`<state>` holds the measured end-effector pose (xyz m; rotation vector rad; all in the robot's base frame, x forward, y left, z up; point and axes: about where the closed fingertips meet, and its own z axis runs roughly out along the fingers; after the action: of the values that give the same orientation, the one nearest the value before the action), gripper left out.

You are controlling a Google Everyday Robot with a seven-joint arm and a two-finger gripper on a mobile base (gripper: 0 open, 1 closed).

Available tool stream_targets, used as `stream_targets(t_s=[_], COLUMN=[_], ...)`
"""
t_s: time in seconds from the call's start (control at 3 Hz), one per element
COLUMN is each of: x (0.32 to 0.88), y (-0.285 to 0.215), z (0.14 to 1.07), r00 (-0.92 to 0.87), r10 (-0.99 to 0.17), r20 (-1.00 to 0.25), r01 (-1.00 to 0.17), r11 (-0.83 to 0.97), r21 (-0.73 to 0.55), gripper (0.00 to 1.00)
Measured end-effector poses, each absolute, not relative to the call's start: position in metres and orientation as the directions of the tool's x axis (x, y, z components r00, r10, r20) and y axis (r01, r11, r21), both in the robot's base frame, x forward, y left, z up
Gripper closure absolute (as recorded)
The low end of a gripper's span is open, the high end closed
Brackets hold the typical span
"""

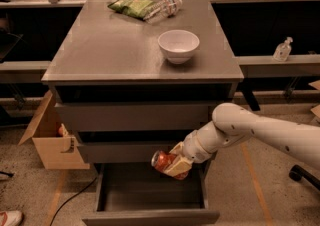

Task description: Place coke can into bottom drawer

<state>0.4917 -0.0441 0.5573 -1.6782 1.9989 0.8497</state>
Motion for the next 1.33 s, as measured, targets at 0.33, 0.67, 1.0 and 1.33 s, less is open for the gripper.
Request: stream_targets(t_s=[0.33, 0.67, 1.0, 1.33], x=[0.502, 0.513, 0.522, 0.528], y=[-0.058, -0.07, -0.078, -0.084], z=[0.515, 0.477, 0.443, 0.396], r00=[-0.231, -0.229, -0.242, -0.3], r10=[-0.73, -0.72, -0.703, -0.653], r20=[-0.643, -0.655, -0.669, -0.695], r01=[-0.972, -0.973, -0.968, -0.947], r11=[0.143, 0.182, 0.223, 0.292], r21=[0.187, 0.14, 0.115, 0.135], gripper=[1.0, 1.0, 1.0, 1.0])
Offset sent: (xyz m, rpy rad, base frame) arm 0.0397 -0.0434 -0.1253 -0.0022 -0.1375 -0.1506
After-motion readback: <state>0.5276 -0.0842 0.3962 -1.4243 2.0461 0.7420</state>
